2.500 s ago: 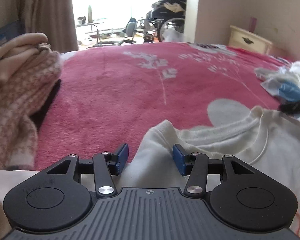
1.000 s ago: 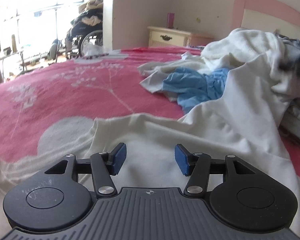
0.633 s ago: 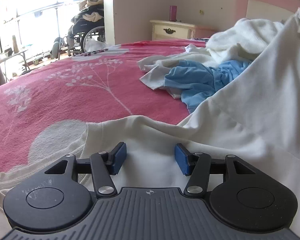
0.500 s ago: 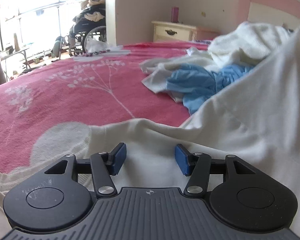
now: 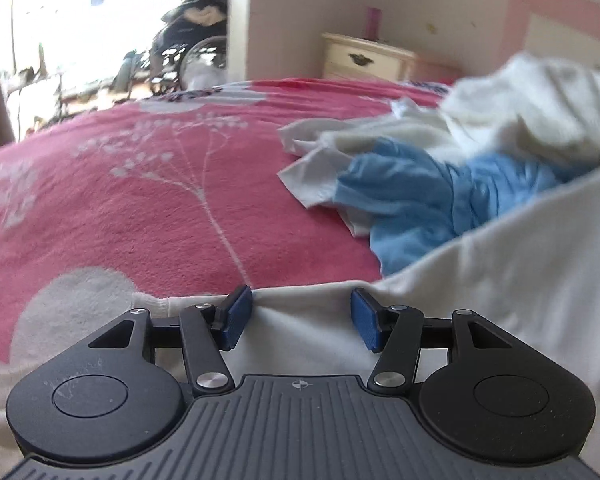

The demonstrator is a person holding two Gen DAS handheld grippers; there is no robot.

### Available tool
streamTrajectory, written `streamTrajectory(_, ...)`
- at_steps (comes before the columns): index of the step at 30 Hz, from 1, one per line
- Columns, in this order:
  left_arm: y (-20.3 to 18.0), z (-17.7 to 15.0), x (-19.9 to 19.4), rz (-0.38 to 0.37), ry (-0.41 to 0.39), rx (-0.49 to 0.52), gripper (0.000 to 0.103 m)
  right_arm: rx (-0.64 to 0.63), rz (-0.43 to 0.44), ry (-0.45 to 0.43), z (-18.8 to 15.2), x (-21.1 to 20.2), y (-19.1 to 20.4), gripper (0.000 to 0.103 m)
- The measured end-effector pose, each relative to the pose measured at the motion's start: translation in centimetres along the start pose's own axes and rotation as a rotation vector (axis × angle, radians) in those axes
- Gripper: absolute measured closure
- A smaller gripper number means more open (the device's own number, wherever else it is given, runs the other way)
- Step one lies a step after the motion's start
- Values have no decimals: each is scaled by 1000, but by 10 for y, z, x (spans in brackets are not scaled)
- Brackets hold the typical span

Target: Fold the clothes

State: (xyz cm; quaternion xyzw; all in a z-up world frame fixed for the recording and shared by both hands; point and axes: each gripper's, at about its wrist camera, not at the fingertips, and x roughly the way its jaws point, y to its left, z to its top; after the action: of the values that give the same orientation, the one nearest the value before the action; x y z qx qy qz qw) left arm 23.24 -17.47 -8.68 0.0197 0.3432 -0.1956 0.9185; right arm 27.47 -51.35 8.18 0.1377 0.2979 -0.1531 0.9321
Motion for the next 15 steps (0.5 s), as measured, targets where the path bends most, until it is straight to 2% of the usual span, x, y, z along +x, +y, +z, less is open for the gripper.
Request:
streamTrajectory(6, 11, -1, -48, 4, -32, -144, 48, 5, 7, -9, -2, 2, -1, 98)
streamTrajectory(8, 14, -4, -67, -24, -36, -172, 48, -13, -3, -18, -4, 1, 3, 98)
streamTrajectory(12, 15, -15, -101, -73, -34, -151, 47, -39, -13, -24, -5, 0, 9, 95)
streamTrajectory(13, 15, -18, -108, -79, -26, -139, 47, -44, -16, -24, -5, 0, 10, 93)
streamTrajectory(14, 18, -22, -114, -84, -13, -131, 47, -43, -22, -29, -6, -3, 10, 77)
streamTrajectory(15, 21, -26, -120, -88, 0, -124, 47, -30, -24, -41, -6, -7, 9, 67)
